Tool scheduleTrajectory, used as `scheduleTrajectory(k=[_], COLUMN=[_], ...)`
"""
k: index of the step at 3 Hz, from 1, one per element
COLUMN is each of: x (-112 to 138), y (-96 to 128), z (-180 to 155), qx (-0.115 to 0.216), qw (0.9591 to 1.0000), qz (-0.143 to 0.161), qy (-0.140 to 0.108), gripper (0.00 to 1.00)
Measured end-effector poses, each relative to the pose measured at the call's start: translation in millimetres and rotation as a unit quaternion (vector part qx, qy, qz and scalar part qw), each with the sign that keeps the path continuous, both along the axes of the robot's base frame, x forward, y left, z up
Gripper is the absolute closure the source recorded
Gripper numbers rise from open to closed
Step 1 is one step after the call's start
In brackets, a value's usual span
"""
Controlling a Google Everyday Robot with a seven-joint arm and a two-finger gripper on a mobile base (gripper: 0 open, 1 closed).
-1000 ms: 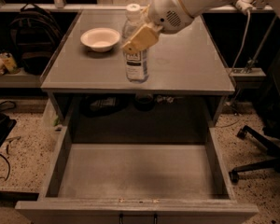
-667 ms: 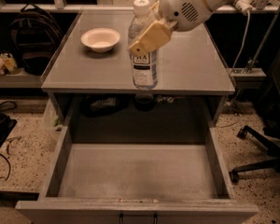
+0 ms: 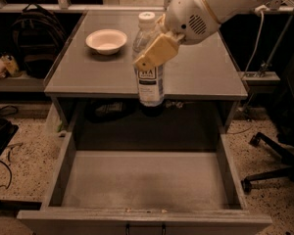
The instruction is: Place blue plastic bottle into top drawer
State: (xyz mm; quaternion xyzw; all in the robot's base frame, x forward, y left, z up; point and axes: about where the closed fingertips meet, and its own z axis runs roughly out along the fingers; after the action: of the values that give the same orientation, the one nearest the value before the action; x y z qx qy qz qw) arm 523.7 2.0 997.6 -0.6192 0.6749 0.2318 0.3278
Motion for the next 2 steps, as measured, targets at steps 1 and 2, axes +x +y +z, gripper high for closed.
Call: scheduleTrajectory(k=[1, 2], x=[-22, -47], y=[0, -8], z=[-29, -80], qx=[0.018, 0.032], qw=[0.9997, 0.9987], qz=[0.001, -0.018], qy=[0.018, 0.034], gripper=[1.00, 1.00])
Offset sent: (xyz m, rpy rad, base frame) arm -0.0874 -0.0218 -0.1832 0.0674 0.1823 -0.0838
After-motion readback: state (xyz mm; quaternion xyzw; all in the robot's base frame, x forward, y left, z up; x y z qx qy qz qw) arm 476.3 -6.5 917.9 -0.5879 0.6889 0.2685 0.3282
